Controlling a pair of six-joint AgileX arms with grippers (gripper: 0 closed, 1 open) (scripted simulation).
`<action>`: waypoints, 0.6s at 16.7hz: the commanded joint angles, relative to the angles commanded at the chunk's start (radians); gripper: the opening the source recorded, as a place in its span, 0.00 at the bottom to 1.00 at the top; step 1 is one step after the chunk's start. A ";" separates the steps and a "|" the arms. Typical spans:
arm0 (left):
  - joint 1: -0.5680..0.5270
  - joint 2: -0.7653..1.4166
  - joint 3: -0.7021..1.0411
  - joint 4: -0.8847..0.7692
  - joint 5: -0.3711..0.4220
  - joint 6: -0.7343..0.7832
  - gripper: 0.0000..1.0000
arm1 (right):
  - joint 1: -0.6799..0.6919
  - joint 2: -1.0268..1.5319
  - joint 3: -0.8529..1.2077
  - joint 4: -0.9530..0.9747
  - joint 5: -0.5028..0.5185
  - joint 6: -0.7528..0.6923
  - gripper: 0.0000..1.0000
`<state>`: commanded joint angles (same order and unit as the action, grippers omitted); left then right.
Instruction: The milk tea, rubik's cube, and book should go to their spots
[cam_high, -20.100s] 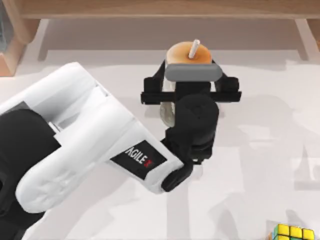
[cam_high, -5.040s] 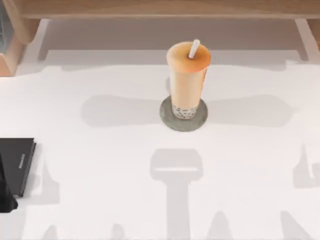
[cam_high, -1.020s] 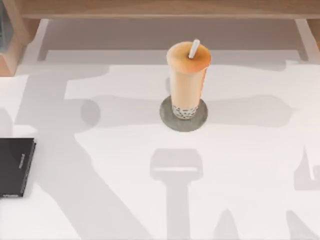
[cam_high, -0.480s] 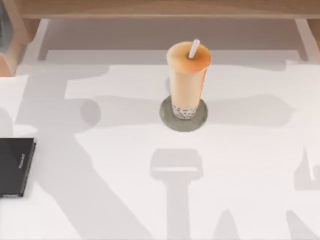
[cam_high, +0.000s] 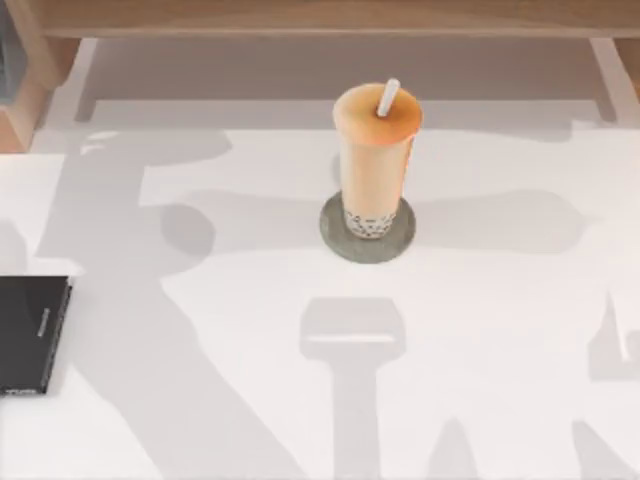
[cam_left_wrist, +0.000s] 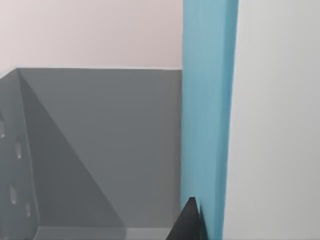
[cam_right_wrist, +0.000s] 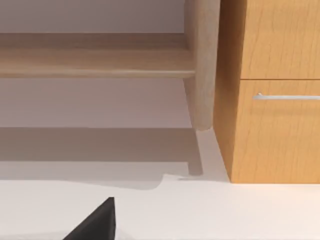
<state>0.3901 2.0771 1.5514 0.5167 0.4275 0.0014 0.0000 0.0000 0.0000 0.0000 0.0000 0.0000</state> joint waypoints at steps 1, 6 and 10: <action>0.000 0.000 0.000 0.000 0.000 0.000 0.00 | 0.000 0.000 0.000 0.000 0.000 0.000 1.00; 0.007 -0.051 -0.029 0.000 0.014 0.063 0.00 | 0.000 0.000 0.000 0.000 0.000 0.000 1.00; 0.064 -0.210 -0.162 0.007 0.043 0.289 0.00 | 0.000 0.000 0.000 0.000 0.000 0.000 1.00</action>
<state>0.4541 1.8673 1.3891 0.5236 0.4704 0.2900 0.0000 0.0000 0.0000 0.0000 0.0000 0.0000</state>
